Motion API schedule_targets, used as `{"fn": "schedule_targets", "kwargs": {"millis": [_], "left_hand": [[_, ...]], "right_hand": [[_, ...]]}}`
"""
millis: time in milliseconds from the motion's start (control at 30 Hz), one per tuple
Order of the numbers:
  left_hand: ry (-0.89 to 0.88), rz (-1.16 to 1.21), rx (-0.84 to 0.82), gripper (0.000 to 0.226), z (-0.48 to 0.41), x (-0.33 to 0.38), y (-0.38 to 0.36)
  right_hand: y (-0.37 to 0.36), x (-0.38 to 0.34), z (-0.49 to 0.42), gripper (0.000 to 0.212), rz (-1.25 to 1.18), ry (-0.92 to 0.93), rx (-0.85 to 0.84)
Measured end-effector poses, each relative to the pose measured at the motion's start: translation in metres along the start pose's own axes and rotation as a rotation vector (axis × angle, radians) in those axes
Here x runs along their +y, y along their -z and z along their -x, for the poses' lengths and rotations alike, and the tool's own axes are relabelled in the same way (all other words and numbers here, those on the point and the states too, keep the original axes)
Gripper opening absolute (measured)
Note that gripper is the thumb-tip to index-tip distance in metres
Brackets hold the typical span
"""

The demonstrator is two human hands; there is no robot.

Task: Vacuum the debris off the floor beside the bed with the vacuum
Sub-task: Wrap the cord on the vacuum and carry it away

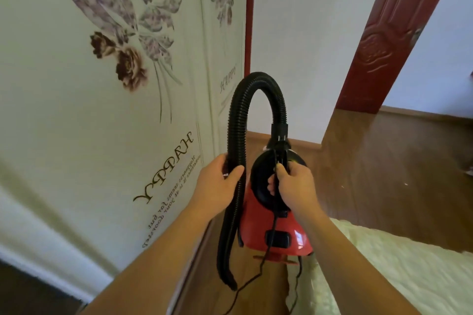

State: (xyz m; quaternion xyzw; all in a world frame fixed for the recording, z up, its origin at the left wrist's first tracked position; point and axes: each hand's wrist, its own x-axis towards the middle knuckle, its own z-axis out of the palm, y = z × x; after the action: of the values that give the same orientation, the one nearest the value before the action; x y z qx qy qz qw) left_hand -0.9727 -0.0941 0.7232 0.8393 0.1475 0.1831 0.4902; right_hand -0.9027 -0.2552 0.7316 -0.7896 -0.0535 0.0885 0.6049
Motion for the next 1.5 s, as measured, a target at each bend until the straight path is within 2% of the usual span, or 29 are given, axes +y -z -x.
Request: {"fn": "schedule_targets", "kwargs": {"millis": [200,500,667,867,1133,1267,1500], "left_hand": [[-0.014,0.081,0.084,0.025,-0.092,0.012,-0.018],[-0.036,0.163,0.041,0.035,-0.248,-0.026,-0.054],[-0.058,0.165,-0.004,0.026,-0.333,-0.028,-0.075],[-0.045,0.127,0.017,0.023,-0.420,-0.026,-0.103],[0.002,0.112,0.066,0.029,-0.540,-0.017,-0.181],[0.029,0.128,0.123,0.019,-0.598,-0.003,-0.214],[0.095,0.150,0.146,0.030,-0.691,-0.007,-0.246]], "right_hand": [[0.002,-0.016,-0.090,0.028,0.002,0.010,-0.016],[-0.024,-0.016,-0.237,0.030,0.064,0.005,0.013],[-0.028,-0.025,-0.316,0.030,0.083,0.000,0.057],[-0.021,-0.034,-0.404,0.032,0.097,0.008,0.055],[0.016,-0.019,-0.559,0.033,0.058,-0.026,-0.036],[0.036,-0.031,-0.631,0.033,0.081,0.011,-0.101],[0.041,-0.042,-0.748,0.030,0.110,0.048,-0.164]]}}
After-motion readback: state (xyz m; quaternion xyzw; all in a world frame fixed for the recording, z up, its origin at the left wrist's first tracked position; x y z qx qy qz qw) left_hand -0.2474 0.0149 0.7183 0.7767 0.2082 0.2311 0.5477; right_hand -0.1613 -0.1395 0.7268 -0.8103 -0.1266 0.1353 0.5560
